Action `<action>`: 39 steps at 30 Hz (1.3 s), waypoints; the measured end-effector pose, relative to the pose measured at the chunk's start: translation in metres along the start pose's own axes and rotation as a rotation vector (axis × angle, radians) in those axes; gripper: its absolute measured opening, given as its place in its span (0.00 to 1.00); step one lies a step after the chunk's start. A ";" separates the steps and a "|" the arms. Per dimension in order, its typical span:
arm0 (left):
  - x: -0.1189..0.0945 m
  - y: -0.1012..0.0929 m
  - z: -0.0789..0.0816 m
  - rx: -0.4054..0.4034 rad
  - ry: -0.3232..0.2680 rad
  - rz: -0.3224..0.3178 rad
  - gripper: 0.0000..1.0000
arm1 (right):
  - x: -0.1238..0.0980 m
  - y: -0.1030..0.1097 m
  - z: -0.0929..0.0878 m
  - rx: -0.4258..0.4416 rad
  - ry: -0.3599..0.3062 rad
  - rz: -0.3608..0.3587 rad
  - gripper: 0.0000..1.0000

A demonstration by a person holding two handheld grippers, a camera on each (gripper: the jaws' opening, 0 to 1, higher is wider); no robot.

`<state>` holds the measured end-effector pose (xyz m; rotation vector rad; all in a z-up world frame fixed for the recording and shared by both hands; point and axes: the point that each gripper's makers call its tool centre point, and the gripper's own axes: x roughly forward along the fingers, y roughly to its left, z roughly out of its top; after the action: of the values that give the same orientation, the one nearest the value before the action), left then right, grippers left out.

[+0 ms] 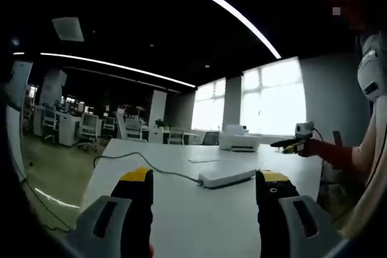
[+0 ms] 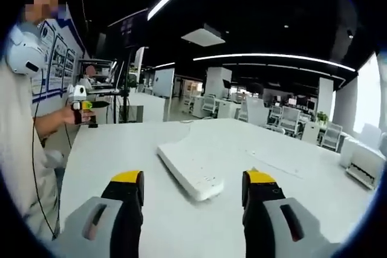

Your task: Pick up the power strip scattered on the table, fix it on the side mounting bracket of the table, and press the switch

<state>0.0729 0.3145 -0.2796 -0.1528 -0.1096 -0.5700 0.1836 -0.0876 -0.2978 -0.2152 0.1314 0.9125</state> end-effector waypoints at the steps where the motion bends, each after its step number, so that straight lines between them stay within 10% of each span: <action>1: 0.001 0.000 0.000 -0.001 0.001 -0.001 0.73 | 0.003 0.001 -0.002 -0.001 0.004 0.011 0.62; 23: 0.003 0.007 -0.007 -0.027 0.006 -0.006 0.73 | 0.058 -0.015 -0.042 -0.004 0.087 0.131 0.63; 39: -0.004 0.015 -0.013 -0.040 0.013 0.020 0.73 | 0.086 -0.018 -0.035 0.034 0.053 0.183 0.61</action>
<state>0.0786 0.3266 -0.2943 -0.1889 -0.0835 -0.5536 0.2493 -0.0411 -0.3467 -0.1978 0.2187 1.0864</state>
